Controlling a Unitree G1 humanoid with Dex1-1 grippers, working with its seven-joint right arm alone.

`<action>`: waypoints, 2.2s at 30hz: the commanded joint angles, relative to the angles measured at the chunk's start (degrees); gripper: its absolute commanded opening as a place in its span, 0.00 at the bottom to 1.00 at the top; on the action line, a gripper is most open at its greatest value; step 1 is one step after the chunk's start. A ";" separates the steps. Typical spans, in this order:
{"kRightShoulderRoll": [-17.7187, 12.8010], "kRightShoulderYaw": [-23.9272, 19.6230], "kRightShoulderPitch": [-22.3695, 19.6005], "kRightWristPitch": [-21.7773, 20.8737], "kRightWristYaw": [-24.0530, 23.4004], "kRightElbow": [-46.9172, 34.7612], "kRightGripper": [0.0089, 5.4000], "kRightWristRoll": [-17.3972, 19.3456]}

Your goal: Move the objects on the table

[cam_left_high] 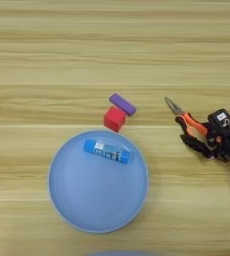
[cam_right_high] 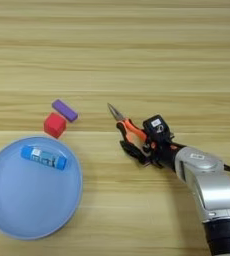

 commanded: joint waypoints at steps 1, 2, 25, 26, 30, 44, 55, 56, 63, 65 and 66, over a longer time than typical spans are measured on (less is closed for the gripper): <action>-0.73 0.70 -0.43 1.63 -0.33 -0.24 0.63 -0.20; -0.57 0.87 -0.48 1.78 -0.33 -0.31 0.63 -0.13; 5.64 8.30 -3.97 1.90 -0.74 -0.62 0.63 -1.17; 5.65 8.31 -3.98 2.02 -0.63 -0.57 0.63 -1.11; 5.62 8.13 -3.95 1.94 -0.59 -0.58 0.73 -1.07; 6.13 3.88 -8.80 -2.26 -0.57 -5.63 0.98 1.76; 7.26 5.63 -10.70 -9.65 0.91 -7.37 1.00 1.03; 7.35 5.84 -10.85 -9.53 1.24 -7.36 1.00 1.21; 8.95 7.07 -12.36 -8.13 3.24 -7.41 1.00 2.91; 9.36 7.62 -12.88 -7.86 3.61 -7.40 1.00 3.06; 9.77 8.02 -13.42 -7.64 3.70 -7.27 1.00 3.08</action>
